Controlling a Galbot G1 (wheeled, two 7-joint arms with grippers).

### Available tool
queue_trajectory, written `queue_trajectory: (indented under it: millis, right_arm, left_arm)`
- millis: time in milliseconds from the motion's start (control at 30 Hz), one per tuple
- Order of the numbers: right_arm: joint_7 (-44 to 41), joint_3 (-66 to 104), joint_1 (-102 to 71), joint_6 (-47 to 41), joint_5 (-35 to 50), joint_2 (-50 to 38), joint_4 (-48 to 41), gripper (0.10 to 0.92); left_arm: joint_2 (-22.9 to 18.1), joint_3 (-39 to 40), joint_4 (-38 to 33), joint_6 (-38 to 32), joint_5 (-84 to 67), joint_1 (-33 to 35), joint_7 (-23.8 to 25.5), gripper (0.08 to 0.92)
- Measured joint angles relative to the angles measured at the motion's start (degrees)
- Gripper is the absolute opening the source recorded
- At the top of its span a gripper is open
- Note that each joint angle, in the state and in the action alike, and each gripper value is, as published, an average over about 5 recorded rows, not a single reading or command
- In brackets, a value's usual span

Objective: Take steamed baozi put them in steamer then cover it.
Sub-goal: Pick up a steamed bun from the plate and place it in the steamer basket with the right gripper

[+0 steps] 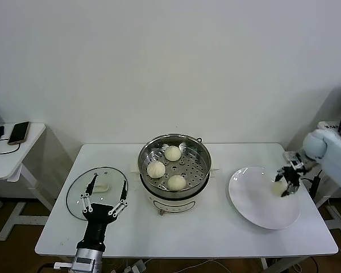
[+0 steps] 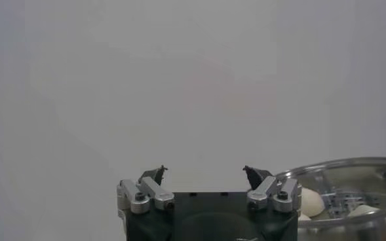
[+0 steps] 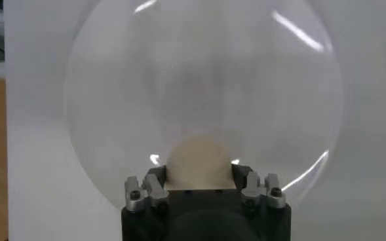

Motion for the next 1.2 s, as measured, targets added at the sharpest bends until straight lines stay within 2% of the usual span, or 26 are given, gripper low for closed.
queue_trajectory:
  millis: [300, 600, 1200]
  right_arm:
    - [-4.9, -10.6, 16.2, -4.6, 11.0, 5.7, 7.5, 0.675]
    - [-6.0, -16.1, 24.8, -8.5, 19.2, 14.9, 12.4, 0.67]
    - [-0.7, -19.5, 21.8, -11.0, 21.1, 26.7, 10.9, 0.67]
  left_arm:
    - [0.2, 0.1, 0.0, 0.1, -0.1, -0.3, 0.0, 0.823]
    - [0.2, 0.2, -0.3, 0.2, 0.0, -0.2, -0.1, 0.823]
    - [0.0, 0.1, -0.3, 0.1, 0.0, 0.0, -0.2, 0.823]
